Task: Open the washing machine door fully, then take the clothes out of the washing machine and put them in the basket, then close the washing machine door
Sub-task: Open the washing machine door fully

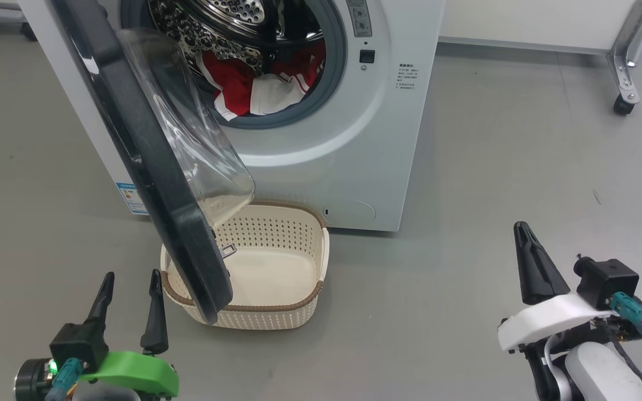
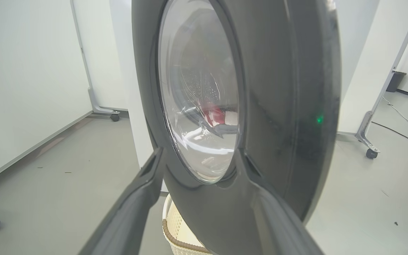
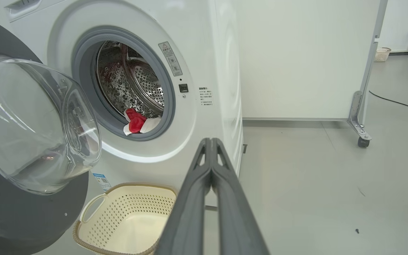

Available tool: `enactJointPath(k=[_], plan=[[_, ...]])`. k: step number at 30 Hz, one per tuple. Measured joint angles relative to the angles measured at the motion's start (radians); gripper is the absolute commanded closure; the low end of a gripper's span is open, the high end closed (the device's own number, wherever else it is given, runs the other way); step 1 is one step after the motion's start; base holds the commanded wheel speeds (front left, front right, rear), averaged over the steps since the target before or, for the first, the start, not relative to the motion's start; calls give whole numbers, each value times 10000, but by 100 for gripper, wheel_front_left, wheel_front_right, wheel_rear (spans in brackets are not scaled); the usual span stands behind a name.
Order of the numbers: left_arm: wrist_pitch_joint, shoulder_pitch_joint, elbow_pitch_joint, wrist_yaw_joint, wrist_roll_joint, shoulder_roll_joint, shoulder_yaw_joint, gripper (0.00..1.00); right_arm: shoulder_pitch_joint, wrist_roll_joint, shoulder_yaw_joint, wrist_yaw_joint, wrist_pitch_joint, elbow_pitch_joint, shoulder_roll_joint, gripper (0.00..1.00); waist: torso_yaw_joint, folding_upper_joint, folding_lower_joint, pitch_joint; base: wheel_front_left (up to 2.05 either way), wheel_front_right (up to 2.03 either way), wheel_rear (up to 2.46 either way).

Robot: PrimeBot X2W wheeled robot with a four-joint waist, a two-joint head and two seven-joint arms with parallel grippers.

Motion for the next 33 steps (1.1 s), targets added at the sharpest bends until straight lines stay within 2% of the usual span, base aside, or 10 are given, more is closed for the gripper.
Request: enactJointPath(k=[3,4,5,33], plan=[[0,-2,-29,-4,2,0,79,0,259,-286,-102,-2,2,-58,100,100,-40,0,0,70,0,0,0],[0,-2,-27,-35,2,-4,75,0,355,-389,-182,-46,2,-61,148,7,-51,0,0,89,0,0,0],[0,-2,-25,-38,2,-4,73,0,437,-460,-245,-69,0,-71,180,0,-58,0,0,103,0,0,0],[0,-12,73,-173,151,-19,194,0,1305,-1724,-1174,-69,0,-593,894,0,-138,0,0,252,0,0,0]])
